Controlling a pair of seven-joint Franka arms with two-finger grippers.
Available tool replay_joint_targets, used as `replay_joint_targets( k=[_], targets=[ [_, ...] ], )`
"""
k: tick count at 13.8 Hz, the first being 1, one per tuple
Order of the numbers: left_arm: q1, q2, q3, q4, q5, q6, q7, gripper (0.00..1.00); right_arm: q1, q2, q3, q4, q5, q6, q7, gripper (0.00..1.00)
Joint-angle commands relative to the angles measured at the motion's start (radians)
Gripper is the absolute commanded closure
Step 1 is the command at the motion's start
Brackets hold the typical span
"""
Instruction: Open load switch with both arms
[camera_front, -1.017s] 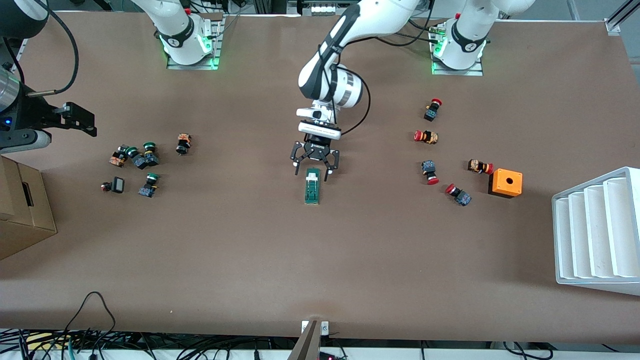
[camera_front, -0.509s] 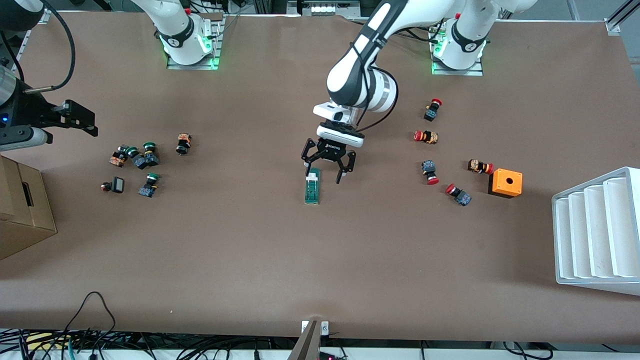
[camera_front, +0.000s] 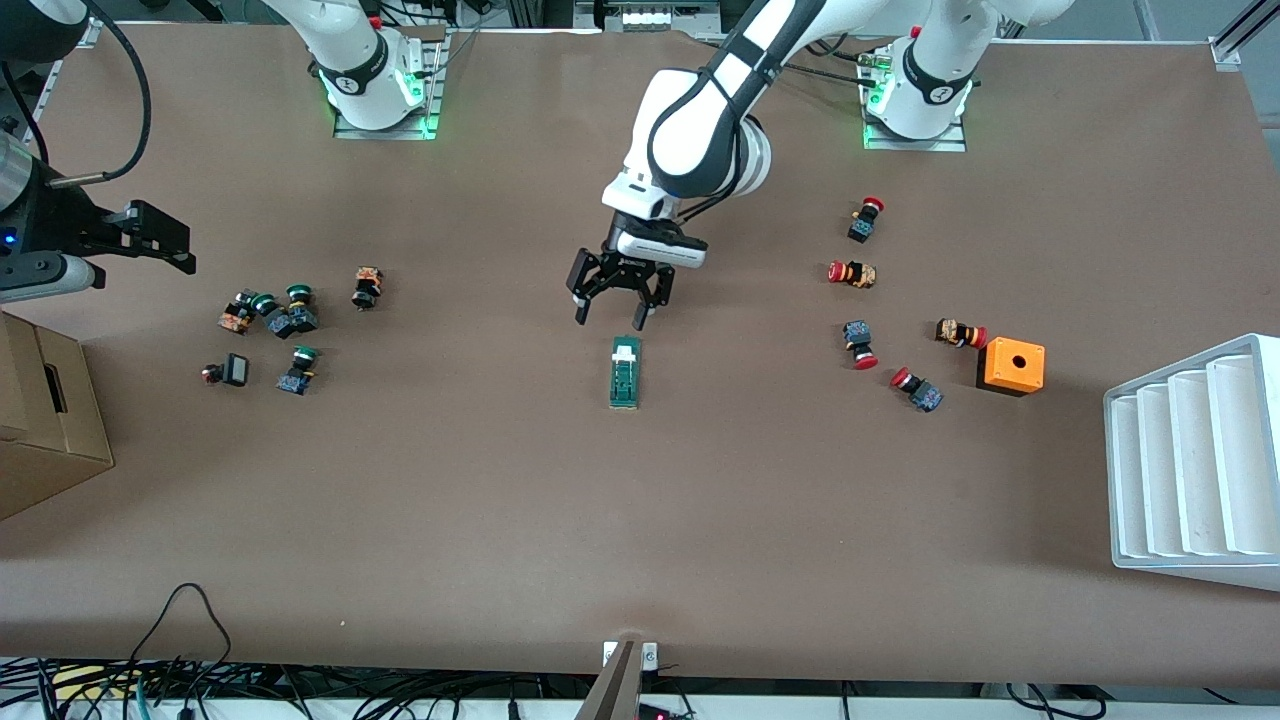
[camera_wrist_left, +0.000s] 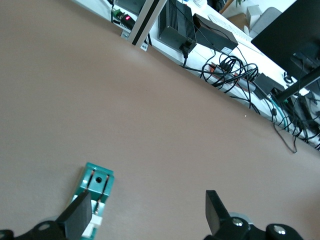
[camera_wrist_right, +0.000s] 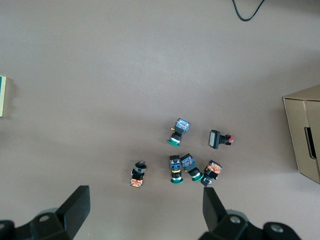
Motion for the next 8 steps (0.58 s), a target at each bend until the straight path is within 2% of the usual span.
replay_joint_targets(
  k=[1, 5, 8],
  targets=[
    [0.006, -0.021, 0.005, -0.006, -0.042, 0.042, -0.027, 0.0, -0.007, 0.007, 0.007, 0.02, 0.015, 0.0, -0.016, 0.0],
    [0.06, -0.021, 0.003, 0.0, -0.065, 0.045, 0.331, 0.0, -0.009, 0.007, 0.005, 0.021, 0.014, 0.0, -0.016, 0.0],
    [0.069, -0.021, 0.003, 0.0, -0.241, 0.042, 0.492, 0.0, -0.007, 0.007, 0.005, 0.024, 0.014, 0.001, -0.014, 0.0]
  ],
)
